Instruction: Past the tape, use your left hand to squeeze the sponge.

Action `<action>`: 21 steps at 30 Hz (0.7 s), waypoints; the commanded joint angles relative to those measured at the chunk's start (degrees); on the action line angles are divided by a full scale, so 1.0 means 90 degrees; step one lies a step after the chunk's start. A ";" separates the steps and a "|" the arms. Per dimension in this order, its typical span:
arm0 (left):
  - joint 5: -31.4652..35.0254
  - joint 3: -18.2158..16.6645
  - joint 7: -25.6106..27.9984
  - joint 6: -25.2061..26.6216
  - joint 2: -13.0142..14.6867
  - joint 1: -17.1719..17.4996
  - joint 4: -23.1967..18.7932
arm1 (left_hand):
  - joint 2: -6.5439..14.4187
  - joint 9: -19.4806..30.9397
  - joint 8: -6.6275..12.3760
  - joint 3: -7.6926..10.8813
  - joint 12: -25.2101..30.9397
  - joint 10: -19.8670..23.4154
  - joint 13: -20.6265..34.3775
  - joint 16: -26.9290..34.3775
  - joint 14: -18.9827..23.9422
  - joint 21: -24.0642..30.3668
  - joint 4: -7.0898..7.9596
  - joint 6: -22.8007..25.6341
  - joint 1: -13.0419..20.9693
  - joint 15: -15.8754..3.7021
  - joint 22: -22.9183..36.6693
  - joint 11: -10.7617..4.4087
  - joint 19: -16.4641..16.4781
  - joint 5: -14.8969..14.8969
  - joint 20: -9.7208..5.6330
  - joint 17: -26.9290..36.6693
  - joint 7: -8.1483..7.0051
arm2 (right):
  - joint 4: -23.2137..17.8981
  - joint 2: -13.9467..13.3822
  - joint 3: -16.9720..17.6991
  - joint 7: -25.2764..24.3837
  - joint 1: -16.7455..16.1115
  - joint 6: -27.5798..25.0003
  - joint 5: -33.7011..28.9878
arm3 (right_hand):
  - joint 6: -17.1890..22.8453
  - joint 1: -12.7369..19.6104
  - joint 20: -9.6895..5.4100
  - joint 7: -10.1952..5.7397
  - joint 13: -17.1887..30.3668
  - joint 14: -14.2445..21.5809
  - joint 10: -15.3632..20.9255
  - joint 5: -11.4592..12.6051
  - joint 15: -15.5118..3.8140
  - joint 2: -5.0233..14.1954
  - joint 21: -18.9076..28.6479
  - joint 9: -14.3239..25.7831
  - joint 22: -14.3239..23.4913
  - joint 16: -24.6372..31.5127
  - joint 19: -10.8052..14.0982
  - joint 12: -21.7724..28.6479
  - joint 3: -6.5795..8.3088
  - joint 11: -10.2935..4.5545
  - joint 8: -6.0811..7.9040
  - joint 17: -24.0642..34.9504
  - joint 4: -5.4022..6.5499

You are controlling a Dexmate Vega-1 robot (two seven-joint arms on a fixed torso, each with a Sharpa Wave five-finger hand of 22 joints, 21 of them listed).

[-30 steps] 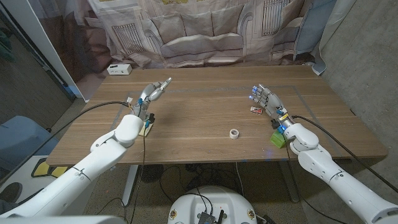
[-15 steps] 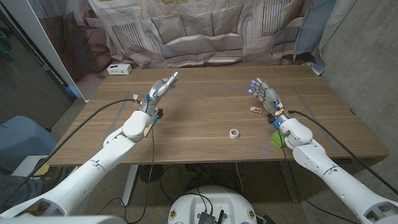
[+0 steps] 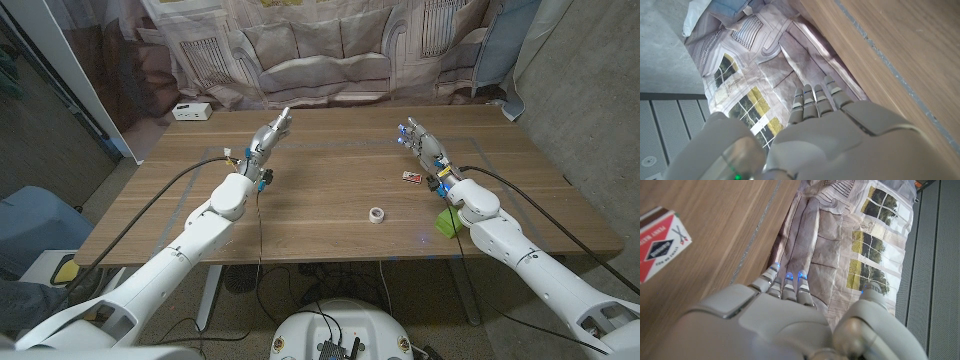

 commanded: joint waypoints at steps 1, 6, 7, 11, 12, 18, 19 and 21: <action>-0.0259 0.0268 -0.0403 0.0453 -0.0052 -0.0294 0.0072 | -0.0004 0.0015 -0.0035 -0.0095 -0.0016 -0.0154 -0.0006 -0.0009 -0.0146 -0.0052 0.0012 -0.0148 -0.0112 -0.0016 0.0032 -0.0071 -0.0148 0.0080 -0.0067 0.0006 -0.0030 | 0.0188 -0.0024 -0.0158 -0.0115 0.0203 -0.0070 -0.0312 | -0.0159 -0.0065 -0.0084 0.0054 0.0007 -0.0033 -0.0054 0.0049 -0.0032 -0.0020 0.0063 0.0020 0.0015 0.0045 0.0000 0.0018 -0.0034 -0.0023 -0.0064 0.0020 0.0009; -0.0120 0.0323 -0.0233 0.0421 -0.0068 -0.0249 0.0043 | -0.0009 0.0013 -0.0023 -0.0121 -0.0010 -0.0204 -0.0014 -0.0002 -0.0190 -0.0060 0.0014 -0.0173 -0.0135 -0.0029 0.0032 -0.0118 -0.0184 0.0099 -0.0091 0.0004 -0.0030 | 0.0357 0.0088 -0.0165 -0.0028 0.0215 0.0040 -0.0203 | -0.0169 -0.0093 -0.0067 0.0080 0.0002 0.0076 -0.0023 0.0058 -0.0014 -0.0046 0.0123 0.0020 0.0013 0.0098 0.0131 0.0047 -0.0058 0.0003 -0.0037 0.0006 0.0008; -0.0074 0.0333 -0.0172 0.0426 -0.0071 -0.0233 0.0029 | -0.0008 0.0013 -0.0021 -0.0124 -0.0004 -0.0198 -0.0015 0.0002 -0.0189 -0.0061 0.0013 -0.0175 -0.0137 -0.0031 0.0032 -0.0114 -0.0190 0.0102 -0.0095 0.0004 -0.0027 | 0.0386 0.0103 -0.0166 -0.0003 0.0211 0.0063 -0.0181 | -0.0167 -0.0092 -0.0060 0.0087 0.0001 0.0109 0.0001 0.0061 0.0002 -0.0052 0.0133 0.0019 0.0013 0.0111 0.0157 0.0060 -0.0062 -0.0004 -0.0030 0.0001 0.0003; -0.0035 0.0352 -0.0099 0.0324 -0.0096 -0.0159 0.0044 | -0.0003 0.0012 -0.0011 -0.0131 0.0006 -0.0201 -0.0019 0.0009 -0.0197 -0.0068 0.0012 -0.0173 -0.0142 -0.0032 0.0032 -0.0121 -0.0218 0.0113 -0.0100 0.0003 -0.0029 | 0.0357 0.0111 -0.0166 -0.0020 0.0147 0.0040 -0.0137 | -0.0135 -0.0078 -0.0049 0.0107 -0.0002 0.0163 0.0058 0.0069 0.0009 -0.0051 0.0153 0.0019 0.0012 0.0130 0.0215 0.0086 -0.0060 0.0024 -0.0006 -0.0013 -0.0010; -0.0049 0.0351 -0.0098 0.0318 -0.0098 -0.0138 0.0039 | -0.0001 0.0012 -0.0008 -0.0133 0.0009 -0.0203 -0.0020 0.0011 -0.0198 -0.0069 0.0012 -0.0171 -0.0143 -0.0036 0.0031 -0.0133 -0.0224 0.0116 -0.0102 0.0003 -0.0032 | 0.0324 0.0105 -0.0167 -0.0045 0.0119 0.0021 -0.0138 | -0.0135 -0.0073 -0.0048 0.0112 -0.0002 0.0168 0.0064 0.0071 0.0015 -0.0047 0.0156 0.0019 0.0012 0.0131 0.0223 0.0088 -0.0057 0.0021 -0.0005 -0.0014 -0.0012; -0.0136 0.0320 -0.0095 0.0185 -0.0130 -0.0049 0.0110 | 0.0017 0.0011 0.0006 -0.0136 0.0030 -0.0184 -0.0024 0.0032 -0.0174 -0.0068 0.0008 -0.0162 -0.0140 -0.0032 0.0031 -0.0134 -0.0239 0.0133 -0.0111 0.0000 -0.0036 | 0.0101 0.0057 -0.0176 -0.0183 -0.0007 -0.0152 -0.0136 | -0.0107 -0.0026 -0.0028 0.0127 -0.0004 0.0188 0.0110 0.0085 0.0034 0.0005 0.0161 0.0019 0.0010 0.0135 0.0249 0.0107 -0.0025 0.0026 0.0015 -0.0029 -0.0030; -0.0149 0.0317 -0.0107 0.0167 -0.0128 -0.0041 0.0121 | 0.0024 0.0011 0.0011 -0.0135 0.0033 -0.0186 -0.0026 0.0034 -0.0174 -0.0069 0.0006 -0.0158 -0.0137 -0.0030 0.0031 -0.0143 -0.0244 0.0138 -0.0108 0.0000 -0.0034 | 0.0058 0.0055 -0.0171 -0.0214 -0.0029 -0.0168 -0.0134 | -0.0105 -0.0020 -0.0026 0.0123 -0.0004 0.0195 0.0115 0.0086 0.0033 0.0011 0.0162 0.0019 0.0010 0.0137 0.0254 0.0109 -0.0021 0.0028 0.0016 -0.0031 -0.0033; -0.0159 0.0314 -0.0135 0.0142 -0.0107 -0.0025 0.0130 | 0.0035 0.0011 0.0014 -0.0133 0.0037 -0.0187 -0.0027 0.0038 -0.0171 -0.0070 0.0004 -0.0157 -0.0133 -0.0028 0.0030 -0.0123 -0.0253 0.0144 -0.0105 -0.0001 -0.0035 | -0.0041 0.0048 -0.0161 -0.0303 -0.0079 -0.0206 -0.0146 | -0.0101 -0.0008 -0.0023 0.0125 -0.0004 0.0217 0.0120 0.0088 0.0036 0.0020 0.0163 0.0019 0.0010 0.0145 0.0258 0.0111 -0.0015 0.0023 0.0020 -0.0035 -0.0039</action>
